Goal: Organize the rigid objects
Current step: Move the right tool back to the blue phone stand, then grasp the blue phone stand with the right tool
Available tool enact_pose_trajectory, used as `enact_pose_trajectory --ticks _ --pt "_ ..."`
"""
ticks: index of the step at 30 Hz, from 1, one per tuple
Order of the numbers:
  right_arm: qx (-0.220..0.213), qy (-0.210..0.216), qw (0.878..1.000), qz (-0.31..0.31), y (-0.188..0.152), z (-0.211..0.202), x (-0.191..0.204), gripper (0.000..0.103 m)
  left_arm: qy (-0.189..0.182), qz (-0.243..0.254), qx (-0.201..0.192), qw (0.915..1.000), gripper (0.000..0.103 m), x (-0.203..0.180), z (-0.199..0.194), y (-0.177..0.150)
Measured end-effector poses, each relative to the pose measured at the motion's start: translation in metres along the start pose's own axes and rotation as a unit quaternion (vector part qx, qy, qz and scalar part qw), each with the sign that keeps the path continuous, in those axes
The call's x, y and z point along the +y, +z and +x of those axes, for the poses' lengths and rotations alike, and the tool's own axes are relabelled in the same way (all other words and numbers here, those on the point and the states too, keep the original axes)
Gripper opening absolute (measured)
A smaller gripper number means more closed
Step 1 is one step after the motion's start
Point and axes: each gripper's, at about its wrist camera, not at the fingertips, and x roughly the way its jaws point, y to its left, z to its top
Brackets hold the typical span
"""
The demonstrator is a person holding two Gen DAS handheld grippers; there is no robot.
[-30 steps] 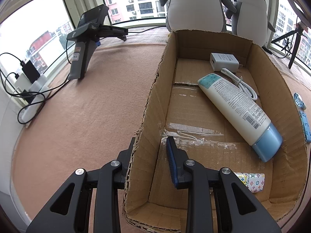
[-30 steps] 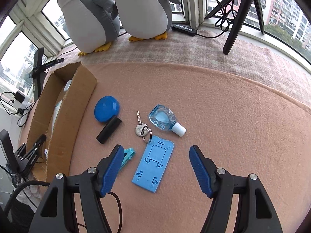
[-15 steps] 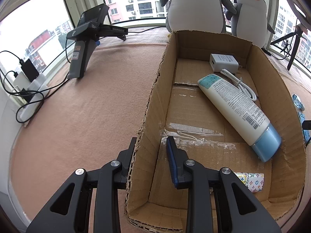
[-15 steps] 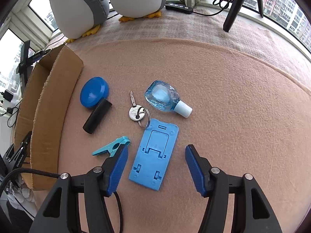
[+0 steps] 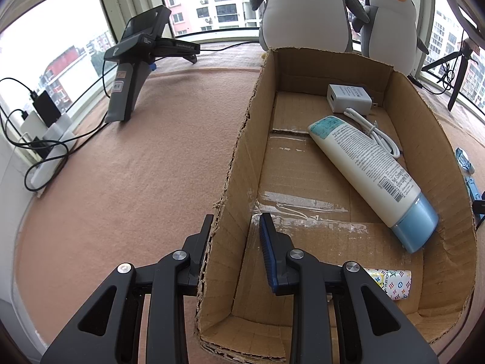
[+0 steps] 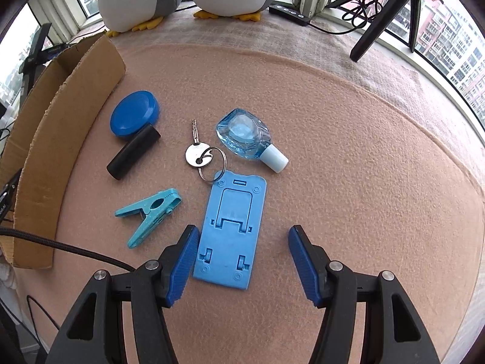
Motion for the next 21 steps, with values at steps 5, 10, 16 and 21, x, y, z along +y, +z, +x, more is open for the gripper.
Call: enact_pose_trajectory --ticks 5,10,16,21 --pt "0.003 -0.003 1.0 -0.005 -0.005 -0.003 -0.014 0.057 0.001 0.0 0.0 1.0 0.027 0.0 0.0 0.0" --pt "0.0 -0.002 1.0 -0.007 -0.005 -0.005 -0.017 0.054 0.001 0.0 0.0 1.0 0.027 0.0 0.0 -0.001" --pt "0.0 0.003 1.0 -0.014 -0.005 -0.011 -0.014 0.033 -0.001 -0.002 -0.001 1.0 0.027 0.0 -0.001 -0.002" --pt "-0.003 0.01 1.0 -0.003 -0.016 -0.017 -0.02 0.033 -0.002 -0.003 -0.001 1.0 0.027 0.001 -0.001 -0.002"
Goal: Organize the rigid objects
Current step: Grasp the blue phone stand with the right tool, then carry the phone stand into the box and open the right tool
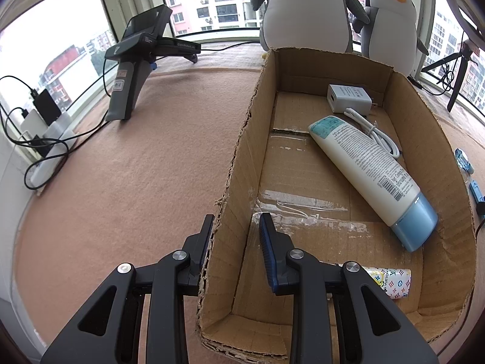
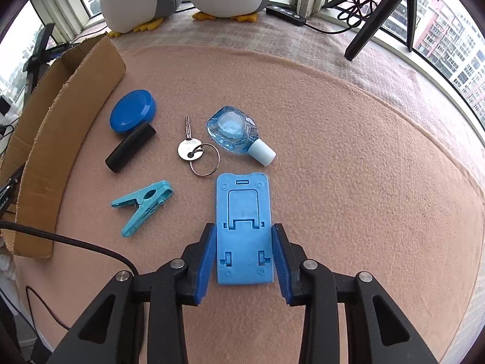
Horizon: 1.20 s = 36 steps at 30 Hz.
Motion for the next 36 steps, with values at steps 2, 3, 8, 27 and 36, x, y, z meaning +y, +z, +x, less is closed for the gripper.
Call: enact_pose_trajectory --ticks 2,3,8,27,36 --pt "-0.002 0.001 1.0 0.007 -0.006 -0.004 -0.004 0.033 0.0 0.0 0.0 1.0 0.027 0.0 0.0 0.0" --pt "-0.005 0.0 1.0 0.01 -0.01 -0.007 -0.006 0.033 0.0 0.0 0.0 1.0 0.027 0.0 0.0 0.0" --pt "-0.031 -0.002 0.999 0.027 -0.02 -0.028 -0.012 0.033 -0.003 -0.001 0.0 1.0 0.027 0.0 0.0 0.0" --pt "-0.127 0.081 0.98 -0.129 0.063 -0.074 0.154 0.033 -0.018 -0.01 -0.001 0.9998 0.027 0.005 0.001 0.0" --pt "-0.084 0.144 0.971 -0.169 0.069 -0.038 0.224 0.033 -0.02 -0.012 -0.002 0.9997 0.027 0.007 0.001 0.0"
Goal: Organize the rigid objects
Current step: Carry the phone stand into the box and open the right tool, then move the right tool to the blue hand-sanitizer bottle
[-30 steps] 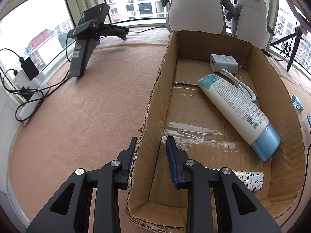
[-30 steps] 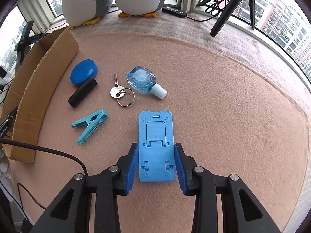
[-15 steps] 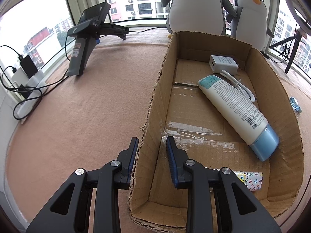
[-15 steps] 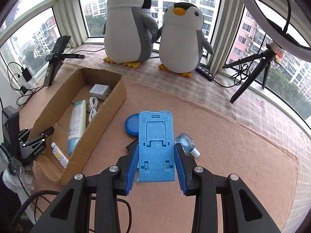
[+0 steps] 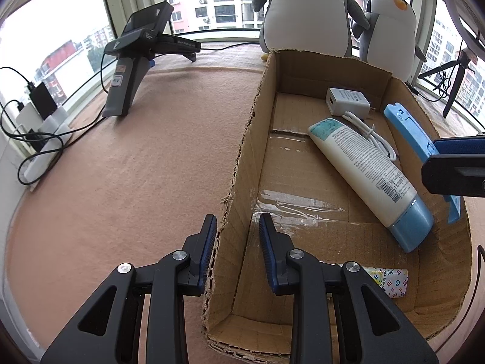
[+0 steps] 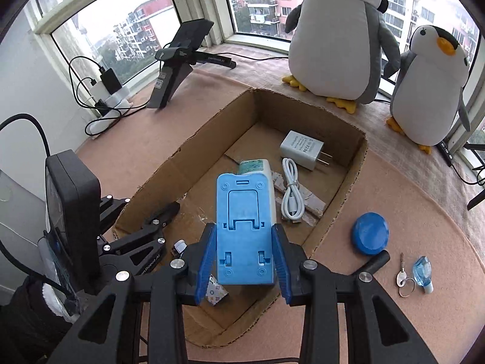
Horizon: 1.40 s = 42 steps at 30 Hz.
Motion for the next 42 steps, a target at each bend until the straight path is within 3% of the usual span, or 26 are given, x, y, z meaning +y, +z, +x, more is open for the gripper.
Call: enact_pose_trajectory --ticks 16,20,42 --pt "0.022 0.036 0.999 -0.002 0.003 0.029 0.015 0.033 -0.001 -0.001 -0.001 1.0 0.027 -0.001 0.0 0.0" --pt "0.012 0.028 1.0 0.006 0.004 0.026 0.012 0.049 0.0 -0.001 -0.001 1.0 0.027 0.0 0.0 0.0" --pt "-0.012 0.008 1.0 0.023 0.0 0.004 -0.006 0.06 0.001 0.002 -0.002 1.0 0.027 0.001 -0.001 0.001"
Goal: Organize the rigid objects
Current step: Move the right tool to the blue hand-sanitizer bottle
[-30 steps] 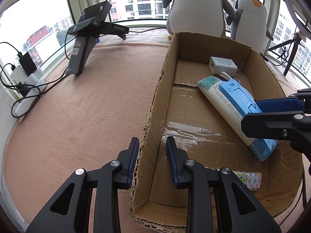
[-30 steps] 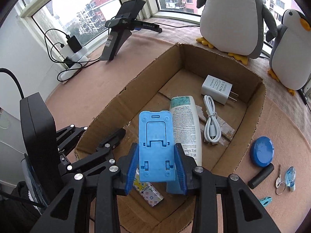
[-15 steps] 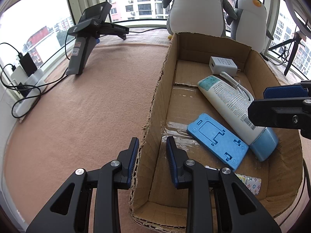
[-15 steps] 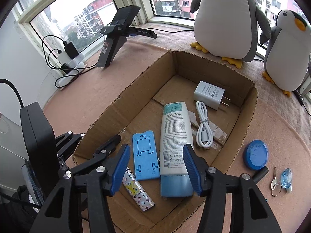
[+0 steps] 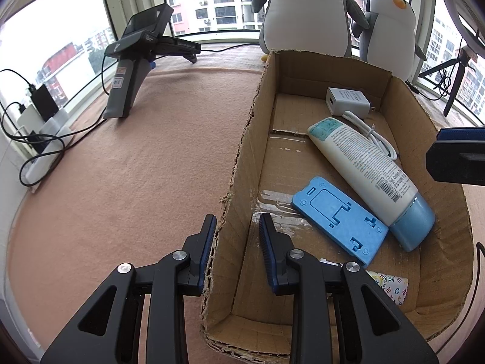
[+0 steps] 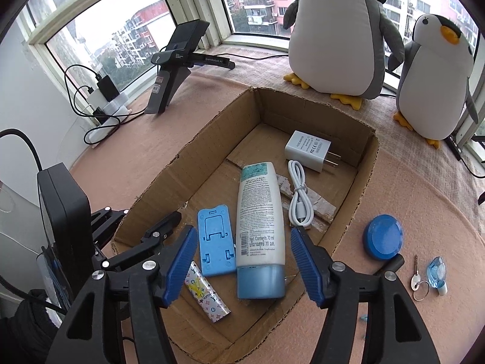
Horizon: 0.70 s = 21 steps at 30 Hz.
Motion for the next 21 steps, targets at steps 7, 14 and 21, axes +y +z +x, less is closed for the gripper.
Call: enact_pose_trajectory --ticks 7,14,21 --pt "-0.011 -0.019 0.999 0.031 -0.016 -0.019 -0.038 0.061 0.004 0.003 0.0 1.0 0.027 0.001 0.001 0.001" --pt "-0.014 -0.058 0.995 0.078 -0.035 -0.04 -0.098 0.061 0.008 0.007 0.0 0.9999 0.027 -0.001 0.001 0.001" --pt "-0.011 -0.103 0.987 0.122 -0.052 -0.053 -0.164 0.061 0.013 0.009 0.0 0.9999 0.027 -0.003 0.001 0.0"
